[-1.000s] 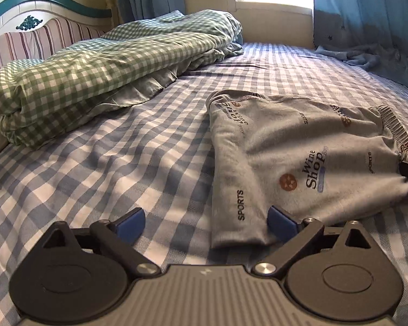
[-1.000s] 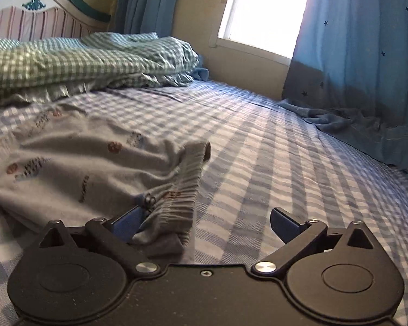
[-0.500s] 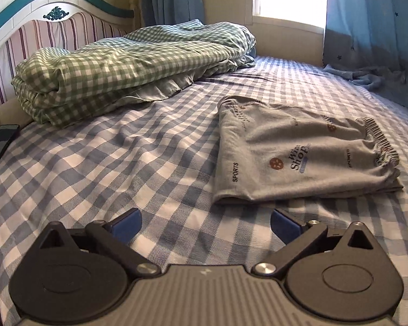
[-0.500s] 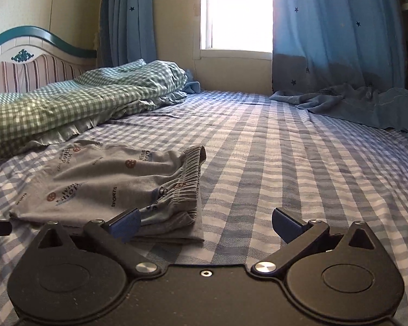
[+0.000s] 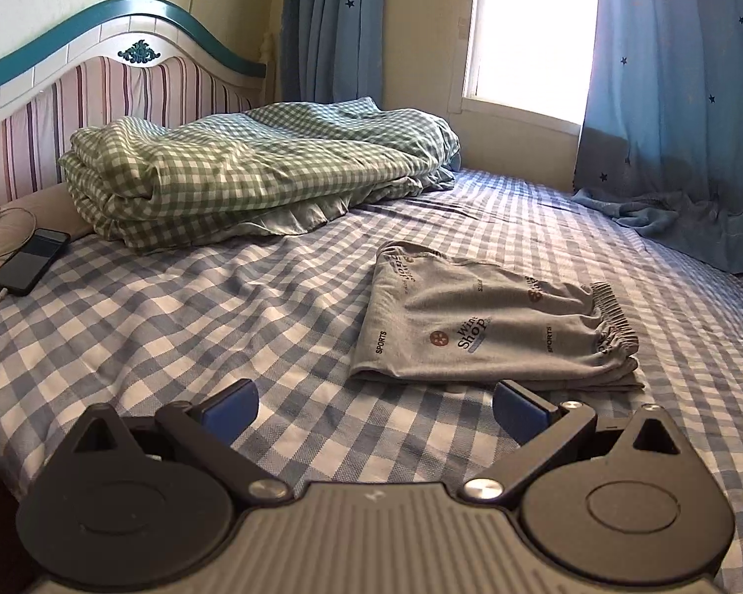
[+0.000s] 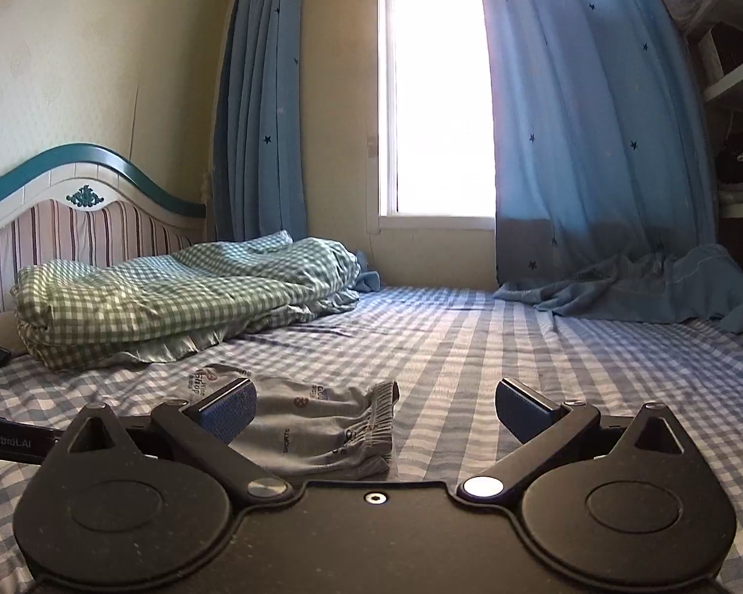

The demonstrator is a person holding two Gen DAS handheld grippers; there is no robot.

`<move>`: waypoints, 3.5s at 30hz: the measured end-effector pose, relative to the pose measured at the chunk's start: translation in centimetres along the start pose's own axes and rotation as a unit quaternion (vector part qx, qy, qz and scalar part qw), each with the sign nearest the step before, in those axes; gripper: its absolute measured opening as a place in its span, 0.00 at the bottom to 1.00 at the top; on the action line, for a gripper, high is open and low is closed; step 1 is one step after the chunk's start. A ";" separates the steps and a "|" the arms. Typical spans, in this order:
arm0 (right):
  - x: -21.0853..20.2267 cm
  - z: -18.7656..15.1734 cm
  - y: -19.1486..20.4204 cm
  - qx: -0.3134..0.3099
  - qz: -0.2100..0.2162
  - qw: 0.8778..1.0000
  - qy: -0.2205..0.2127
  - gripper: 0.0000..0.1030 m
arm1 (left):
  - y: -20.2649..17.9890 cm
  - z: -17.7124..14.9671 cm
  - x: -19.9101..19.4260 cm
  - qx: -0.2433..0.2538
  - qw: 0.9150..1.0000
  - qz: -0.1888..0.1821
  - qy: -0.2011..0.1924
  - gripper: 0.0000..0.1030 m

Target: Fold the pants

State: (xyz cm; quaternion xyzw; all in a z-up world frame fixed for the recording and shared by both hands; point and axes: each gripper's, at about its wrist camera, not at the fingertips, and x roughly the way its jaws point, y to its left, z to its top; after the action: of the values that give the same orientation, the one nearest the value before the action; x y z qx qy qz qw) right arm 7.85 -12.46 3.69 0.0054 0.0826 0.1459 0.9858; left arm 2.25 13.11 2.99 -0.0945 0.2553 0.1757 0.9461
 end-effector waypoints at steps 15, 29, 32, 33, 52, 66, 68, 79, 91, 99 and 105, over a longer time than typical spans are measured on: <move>-6.6 -1.0 0.2 0.022 -0.010 0.999 -0.042 0.99 | -1.5 -1.6 -5.5 0.034 0.998 0.029 -0.045 1.00; -9.6 -1.5 1.2 0.010 -0.011 0.999 -0.050 1.00 | -1.0 -2.5 -8.9 0.041 0.995 0.042 -0.080 1.00; -10.2 -2.3 1.4 0.011 -0.016 0.999 -0.038 1.00 | -0.3 -3.2 -9.1 0.036 0.996 0.038 -0.076 1.00; -10.4 -2.6 1.6 0.009 -0.019 0.999 -0.035 1.00 | -0.1 -3.5 -9.1 0.035 0.996 0.035 -0.075 1.00; -11.0 -7.5 2.1 0.006 -0.022 1.000 0.019 1.00 | 1.8 -8.2 -7.8 0.027 0.998 0.032 -0.049 1.00; -10.8 -7.7 2.2 0.000 -0.013 0.999 0.029 1.00 | 1.5 -8.6 -7.4 0.035 0.998 0.027 -0.040 1.00; -10.9 -7.6 2.2 -0.001 -0.013 1.000 0.028 1.00 | 1.5 -8.6 -7.5 0.034 0.998 0.026 -0.041 1.00; -11.0 -7.6 2.3 -0.002 -0.014 1.000 0.027 1.00 | 1.3 -8.6 -7.6 0.036 0.998 0.025 -0.042 1.00; -11.0 -7.6 2.3 -0.001 -0.015 1.000 0.028 1.00 | 1.3 -8.6 -7.7 0.037 0.998 0.024 -0.042 1.00; -11.0 -7.7 2.3 0.000 -0.015 0.999 0.030 1.00 | 1.2 -8.6 -7.7 0.037 0.998 0.024 -0.041 1.00; -10.9 -7.7 2.2 0.000 -0.015 0.999 0.030 1.00 | 1.2 -8.6 -7.7 0.037 0.998 0.024 -0.042 1.00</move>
State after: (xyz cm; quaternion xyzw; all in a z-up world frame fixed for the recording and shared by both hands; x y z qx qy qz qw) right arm -4.39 -13.58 -2.06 -0.0002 0.1126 0.1312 0.9849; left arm -8.32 9.66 -0.44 -0.0459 0.2243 0.1926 0.9542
